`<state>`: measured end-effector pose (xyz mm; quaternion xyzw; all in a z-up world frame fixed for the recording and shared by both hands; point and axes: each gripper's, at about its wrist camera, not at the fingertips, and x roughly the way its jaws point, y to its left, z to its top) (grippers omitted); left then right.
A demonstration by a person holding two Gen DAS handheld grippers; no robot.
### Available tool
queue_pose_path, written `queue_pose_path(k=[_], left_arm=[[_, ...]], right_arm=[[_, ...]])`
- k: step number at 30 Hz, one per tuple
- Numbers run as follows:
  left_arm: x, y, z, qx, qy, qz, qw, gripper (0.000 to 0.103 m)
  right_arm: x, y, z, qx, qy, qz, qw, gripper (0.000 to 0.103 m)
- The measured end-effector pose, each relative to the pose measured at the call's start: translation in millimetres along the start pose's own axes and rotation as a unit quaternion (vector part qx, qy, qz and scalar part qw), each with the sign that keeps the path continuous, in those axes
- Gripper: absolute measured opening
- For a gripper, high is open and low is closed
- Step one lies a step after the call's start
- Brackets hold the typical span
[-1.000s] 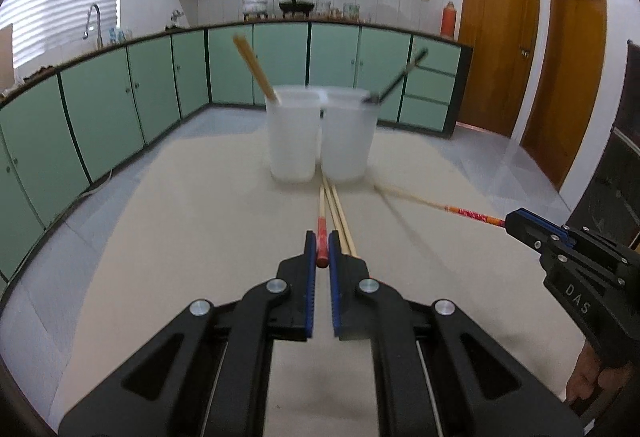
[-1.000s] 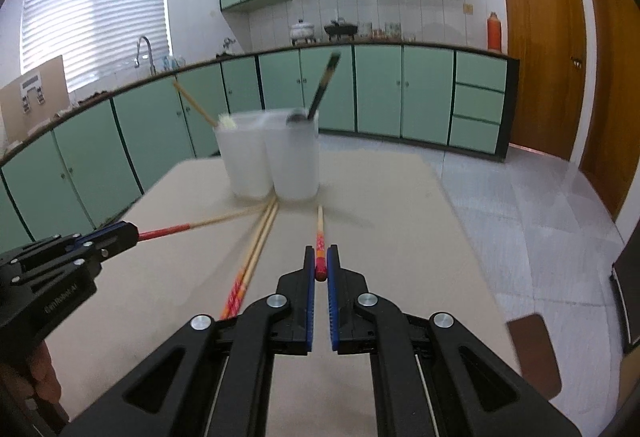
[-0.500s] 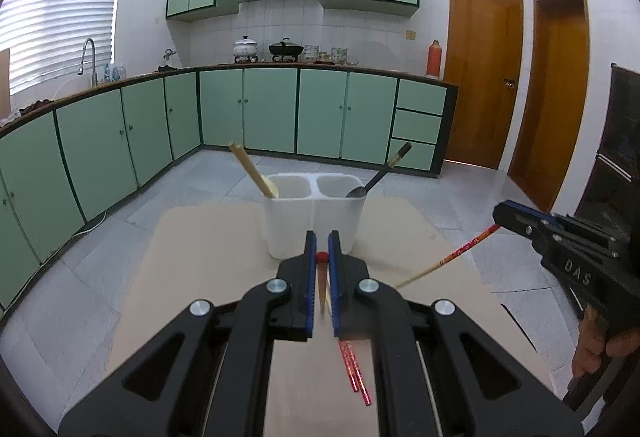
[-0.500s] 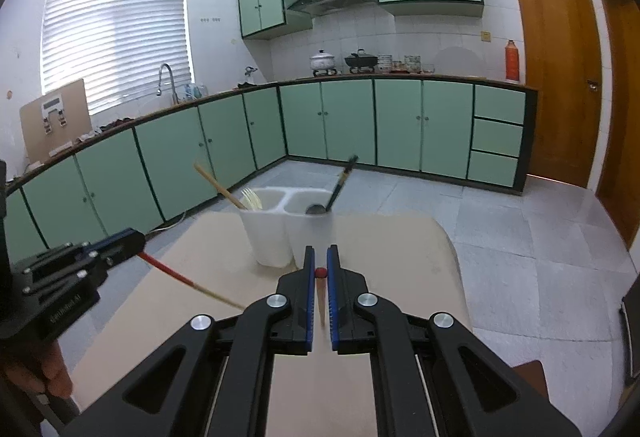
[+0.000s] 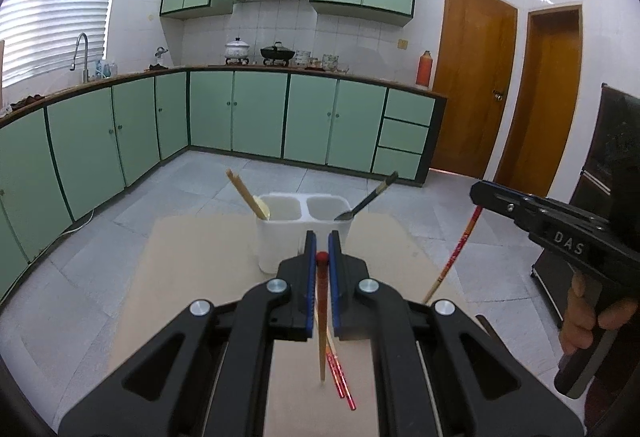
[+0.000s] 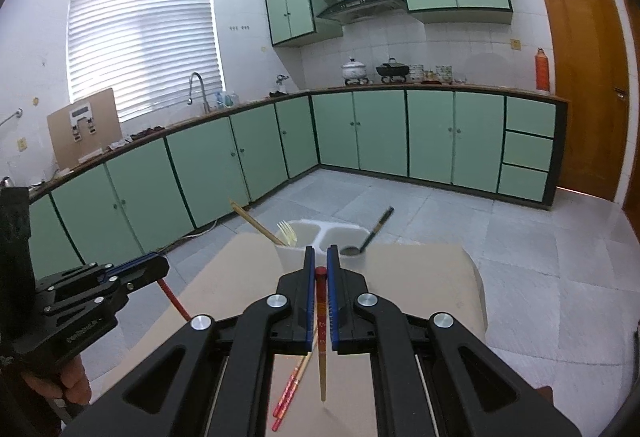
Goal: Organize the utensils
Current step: 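Lift both red-patterned chopsticks, lower them into the white holder and open both tools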
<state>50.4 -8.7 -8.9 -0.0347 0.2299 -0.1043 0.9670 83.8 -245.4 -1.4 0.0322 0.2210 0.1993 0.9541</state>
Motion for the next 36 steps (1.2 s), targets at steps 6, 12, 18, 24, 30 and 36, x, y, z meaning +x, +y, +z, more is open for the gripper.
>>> queue_pose_path(k=[6,12,18,24,30,36], left_arm=[[-7.0,-0.6,23.6,0.009,-0.029,-0.003,0.9995,0.005],[-2.7,-2.6,56.1,0.019,-0.062,-0.003,0.9979,0.005],[13.6,-5.0,101.6,0.025,-0.103,0.000,0.9944,0.005],[42.0,-8.4,139.4,0.033,-0.131,0.012,0.9908,0.005],[94.3,-6.6,151.2,0.037,-0.140,0.033,0.9890,0.005],[150.6,3.4,133.7,0.026,-0.113,0.043,0.9924,0.005]], right_arm=[[4.2,3.8,22.8,-0.007,-0.016,0.016,1.000,0.006],[8.9,7.1,60.2,-0.021,-0.047,0.027,0.998,0.006],[20.3,2.6,102.4,-0.023,-0.082,0.028,0.996,0.006],[48.9,-7.4,136.1,-0.029,-0.101,0.007,0.994,0.006],[91.1,-19.1,140.2,-0.031,-0.093,-0.013,0.995,0.006],[131.0,-28.4,116.3,-0.025,-0.060,-0.012,0.998,0.006]])
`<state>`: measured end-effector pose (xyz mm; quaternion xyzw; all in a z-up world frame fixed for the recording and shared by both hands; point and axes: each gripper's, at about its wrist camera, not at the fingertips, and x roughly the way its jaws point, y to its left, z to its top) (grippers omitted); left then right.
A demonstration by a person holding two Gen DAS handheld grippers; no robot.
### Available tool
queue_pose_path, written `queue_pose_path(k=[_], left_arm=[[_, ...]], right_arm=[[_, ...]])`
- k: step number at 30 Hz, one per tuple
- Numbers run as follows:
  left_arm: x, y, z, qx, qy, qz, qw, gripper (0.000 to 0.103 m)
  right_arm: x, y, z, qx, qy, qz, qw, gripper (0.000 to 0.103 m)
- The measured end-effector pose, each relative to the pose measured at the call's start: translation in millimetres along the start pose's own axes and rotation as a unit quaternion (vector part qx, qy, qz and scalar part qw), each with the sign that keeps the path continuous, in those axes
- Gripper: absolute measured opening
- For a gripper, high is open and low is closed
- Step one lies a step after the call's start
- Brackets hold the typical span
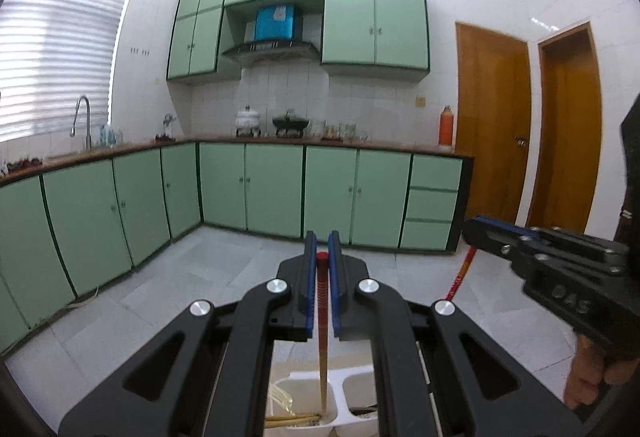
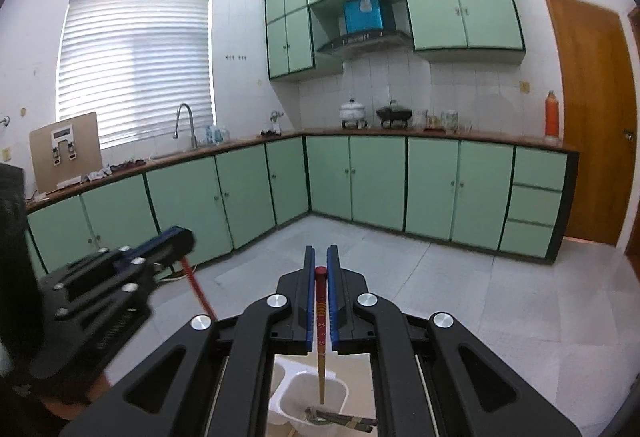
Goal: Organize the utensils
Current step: 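Lift both red-patterned chopsticks, lower them into the white holder and open both tools, then withdraw both open tools from the holder back over the last chopsticks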
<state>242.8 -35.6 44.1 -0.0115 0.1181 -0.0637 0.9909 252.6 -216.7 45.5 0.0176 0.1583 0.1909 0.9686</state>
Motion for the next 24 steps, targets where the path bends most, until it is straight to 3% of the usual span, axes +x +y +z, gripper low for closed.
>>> queue_pose_path(k=[5,7,9,11,24], left_arm=[[25.7,10.9,-36.4,-0.008,0.055,0.005,0.9985,0.006],[28.7,15.7,-45.6,-0.006,0.070,0.008,0.9975,0.021],[24.2,21.2,-51.9,-0.007,0.072,0.012,0.9973,0.033],[18.5,26.5,-53.1,-0.007,0.073,0.014,0.9972,0.034],[-56.6,33.6,-67.2,-0.015,0.057,0.017,0.9981,0.068]], right_arm=[[16.6,-4.6,-22.2,0.005,0.033,0.013,0.999,0.006],[20.3,-6.0,-27.7,0.010,0.038,0.011,0.999,0.009],[19.7,-7.9,-34.3,0.015,0.043,0.009,0.999,0.015],[15.7,-11.0,-37.3,0.021,0.041,0.003,0.999,0.022],[-46.8,-5.7,-64.0,0.030,0.013,-0.024,0.999,0.062]])
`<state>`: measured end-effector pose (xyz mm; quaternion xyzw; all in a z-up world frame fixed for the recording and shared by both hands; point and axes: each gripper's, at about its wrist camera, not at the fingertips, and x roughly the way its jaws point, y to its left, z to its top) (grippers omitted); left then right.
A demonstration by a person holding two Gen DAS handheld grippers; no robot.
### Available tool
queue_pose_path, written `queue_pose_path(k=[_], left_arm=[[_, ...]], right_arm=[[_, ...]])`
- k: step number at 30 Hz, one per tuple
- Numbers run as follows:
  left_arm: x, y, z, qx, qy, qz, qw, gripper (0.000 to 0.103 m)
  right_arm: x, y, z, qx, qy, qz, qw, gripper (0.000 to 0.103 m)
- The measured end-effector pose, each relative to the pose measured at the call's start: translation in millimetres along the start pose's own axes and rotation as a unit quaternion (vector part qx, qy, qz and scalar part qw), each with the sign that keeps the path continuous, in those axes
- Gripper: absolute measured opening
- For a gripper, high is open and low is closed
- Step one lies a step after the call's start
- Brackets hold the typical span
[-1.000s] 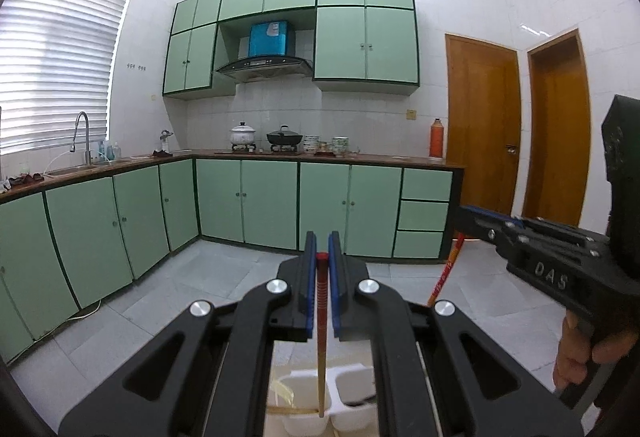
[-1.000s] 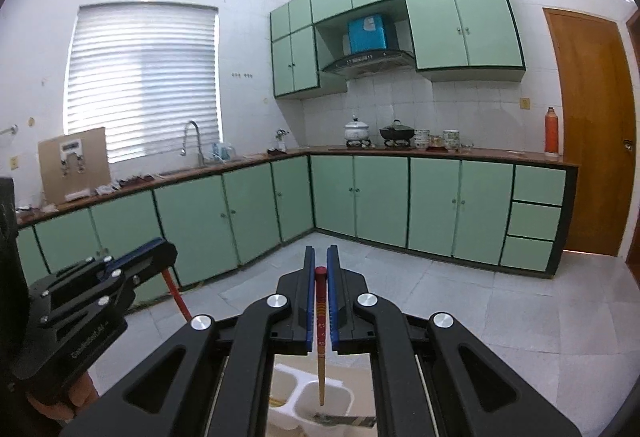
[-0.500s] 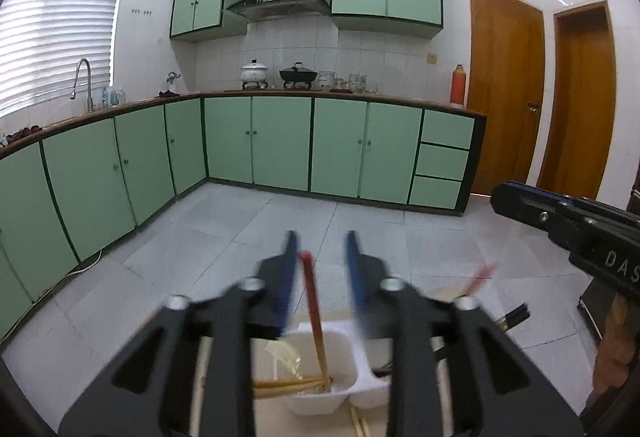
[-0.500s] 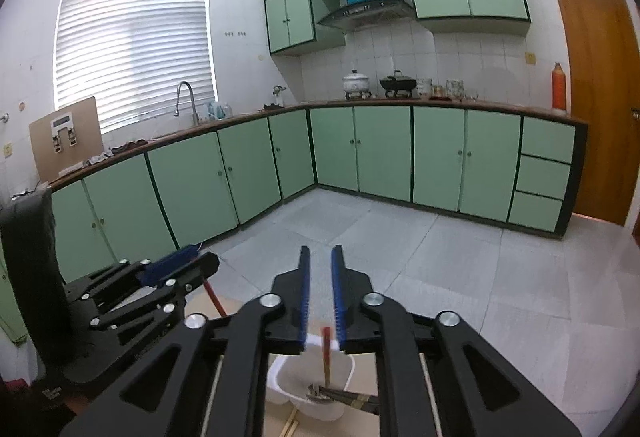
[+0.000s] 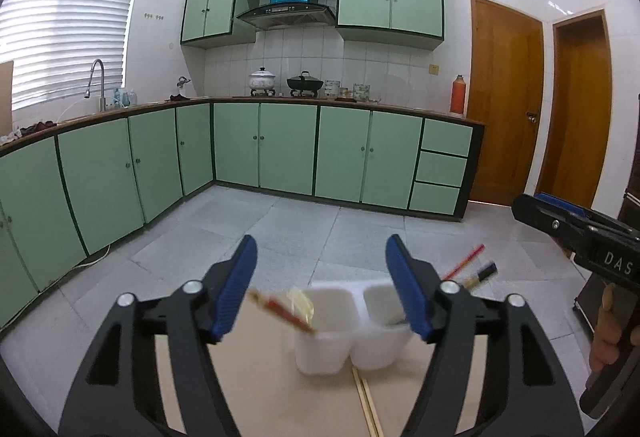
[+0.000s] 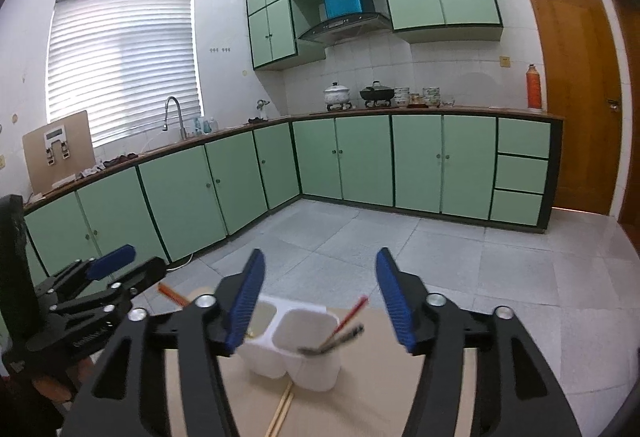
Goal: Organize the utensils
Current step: 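Withdraw both open tools from the holder back over the last chopsticks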
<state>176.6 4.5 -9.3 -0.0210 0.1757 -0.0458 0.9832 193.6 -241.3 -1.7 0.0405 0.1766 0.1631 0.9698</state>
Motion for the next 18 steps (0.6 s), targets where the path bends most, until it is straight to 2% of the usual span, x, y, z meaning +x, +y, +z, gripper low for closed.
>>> queue_pose_path(k=[6,18], left_arm=[[-33.0,-6.8,-32.0,0.006,0.019,0.002,0.9998,0.081],[-89.1,-10.6,-93.9,0.007,0.060,0.001,0.9982,0.086]], right_arm=[[-38.6,9.2,-37.4,-0.001,-0.007,-0.022,1.000,0.086],[-80.4,20.4,-95.1,0.012,0.019,-0.030,0.999,0.094]])
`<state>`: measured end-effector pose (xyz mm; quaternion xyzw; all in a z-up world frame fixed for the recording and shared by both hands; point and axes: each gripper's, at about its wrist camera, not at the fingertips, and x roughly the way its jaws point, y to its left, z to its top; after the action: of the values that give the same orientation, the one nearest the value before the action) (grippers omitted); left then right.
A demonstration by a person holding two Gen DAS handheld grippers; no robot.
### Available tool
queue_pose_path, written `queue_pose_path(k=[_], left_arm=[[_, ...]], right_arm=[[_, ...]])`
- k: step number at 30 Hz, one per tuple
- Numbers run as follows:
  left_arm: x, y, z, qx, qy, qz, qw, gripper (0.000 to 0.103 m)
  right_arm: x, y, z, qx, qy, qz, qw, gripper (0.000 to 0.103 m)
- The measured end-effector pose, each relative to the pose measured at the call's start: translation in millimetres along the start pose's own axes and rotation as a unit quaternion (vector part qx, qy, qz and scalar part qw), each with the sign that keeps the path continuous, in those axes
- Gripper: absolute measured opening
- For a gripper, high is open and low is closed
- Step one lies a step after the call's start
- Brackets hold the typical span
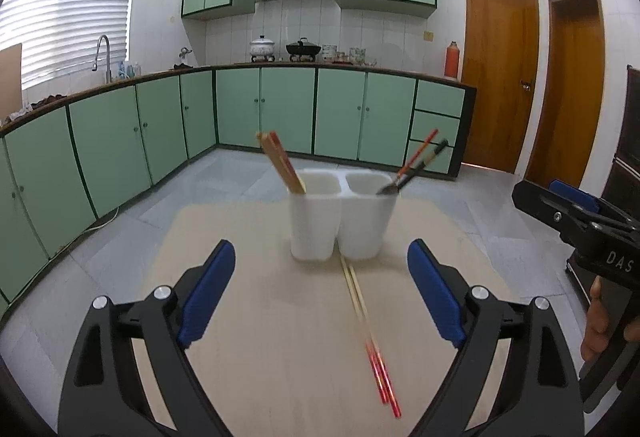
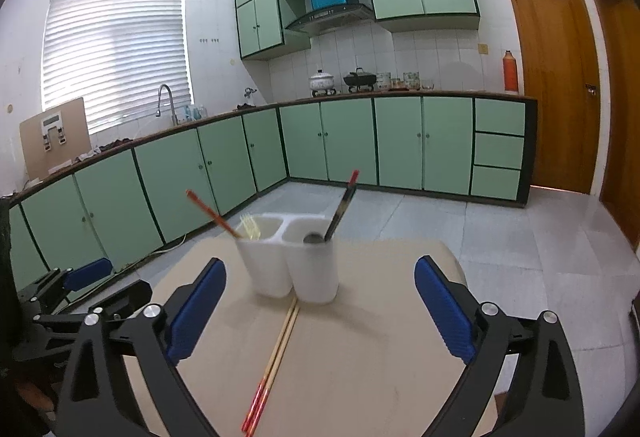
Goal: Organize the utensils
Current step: 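Withdraw both open tools from the holder back over the last chopsticks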
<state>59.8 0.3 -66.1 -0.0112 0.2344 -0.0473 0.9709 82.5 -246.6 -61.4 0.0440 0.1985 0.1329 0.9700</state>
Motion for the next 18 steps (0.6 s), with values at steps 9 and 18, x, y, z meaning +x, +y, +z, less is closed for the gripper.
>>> queue_pose_path(k=[9,18], left_arm=[[-16.4,4.1,-22.5,-0.005,0.015,0.004,0.9999,0.088],[-17.2,10.0,-43.6,-0.007,0.034,0.014,0.9993,0.088]], right_arm=[[-12.6,6.2,-36.8,0.006,0.022,-0.011,1.000,0.097],[-9.8,18.3,-74.2,0.007,0.057,-0.014,0.998,0.097]])
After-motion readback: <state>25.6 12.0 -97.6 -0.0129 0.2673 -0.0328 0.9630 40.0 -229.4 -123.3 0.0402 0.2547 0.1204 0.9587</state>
